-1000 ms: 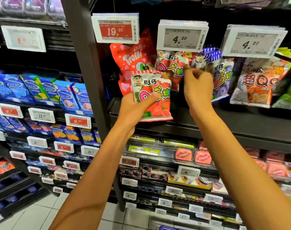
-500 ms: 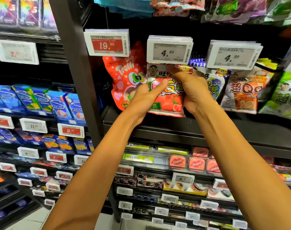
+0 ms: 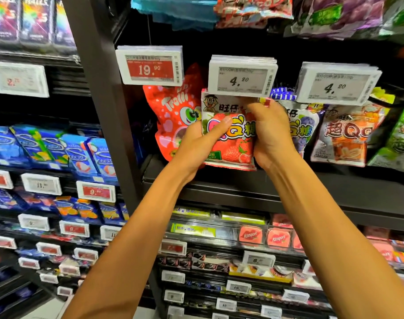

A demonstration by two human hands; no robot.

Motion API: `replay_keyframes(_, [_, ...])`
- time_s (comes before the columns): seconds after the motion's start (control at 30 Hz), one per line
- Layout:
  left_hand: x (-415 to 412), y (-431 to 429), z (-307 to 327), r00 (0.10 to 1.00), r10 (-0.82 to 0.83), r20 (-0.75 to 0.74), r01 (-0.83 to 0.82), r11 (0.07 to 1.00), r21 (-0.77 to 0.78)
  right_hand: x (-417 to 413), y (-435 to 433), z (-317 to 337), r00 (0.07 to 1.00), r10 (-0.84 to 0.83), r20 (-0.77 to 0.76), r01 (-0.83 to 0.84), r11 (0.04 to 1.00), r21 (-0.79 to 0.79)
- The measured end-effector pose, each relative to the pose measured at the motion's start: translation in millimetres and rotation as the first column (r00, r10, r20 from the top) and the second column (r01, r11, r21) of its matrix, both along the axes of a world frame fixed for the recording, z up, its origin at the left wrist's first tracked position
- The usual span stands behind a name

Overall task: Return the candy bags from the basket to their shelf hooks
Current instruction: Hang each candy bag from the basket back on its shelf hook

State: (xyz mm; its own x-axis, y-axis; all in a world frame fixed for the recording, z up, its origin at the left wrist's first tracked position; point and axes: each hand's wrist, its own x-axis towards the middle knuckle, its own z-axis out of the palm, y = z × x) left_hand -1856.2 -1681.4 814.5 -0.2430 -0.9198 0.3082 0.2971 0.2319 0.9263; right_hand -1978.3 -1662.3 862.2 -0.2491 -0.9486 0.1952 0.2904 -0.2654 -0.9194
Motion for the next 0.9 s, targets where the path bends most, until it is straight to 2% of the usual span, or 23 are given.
replay_keyframes(0.17, [-1, -8, 5, 0.999, -0.032, 0.029, 0.031, 0.999, 0.036, -1, -6, 3, 0.994, -0.023, 0.105, 0.016, 0.998, 0.065])
replay_keyframes(0.4, [-3, -17, -3, 1.0, -0.014, -0.002, 0.014, 0.992, 0.125, -1, -10, 3, 0.993, 0.007, 0.118, -0.014, 0.998, 0.061])
replay_keyframes(0.63, [-6, -29, -7, 0.998, 0.044, 0.039, -0.048, 0.991, 0.127, 1, -24, 6, 0.997, -0.076, -0.009, 0.076, 0.987, 0.141])
replay_keyframes(0.7, [-6, -33, -11, 0.99, 0.094, 0.107, -0.108, 0.985, 0.135, 1, -29, 2, 0.99, -0.104, -0.1, 0.118, 0.981, 0.155])
replay_keyframes(0.8, [-6, -36, -17, 0.912, 0.271, 0.308, -0.292, 0.956, 0.023, -1, -32, -8, 0.954, -0.176, -0.244, 0.219, 0.962, 0.163])
replay_keyframes(0.9, [-7, -32, -17, 0.873, 0.333, 0.356, -0.354, 0.935, -0.006, -3, -33, -10, 0.92, -0.244, -0.306, 0.274, 0.96, 0.058])
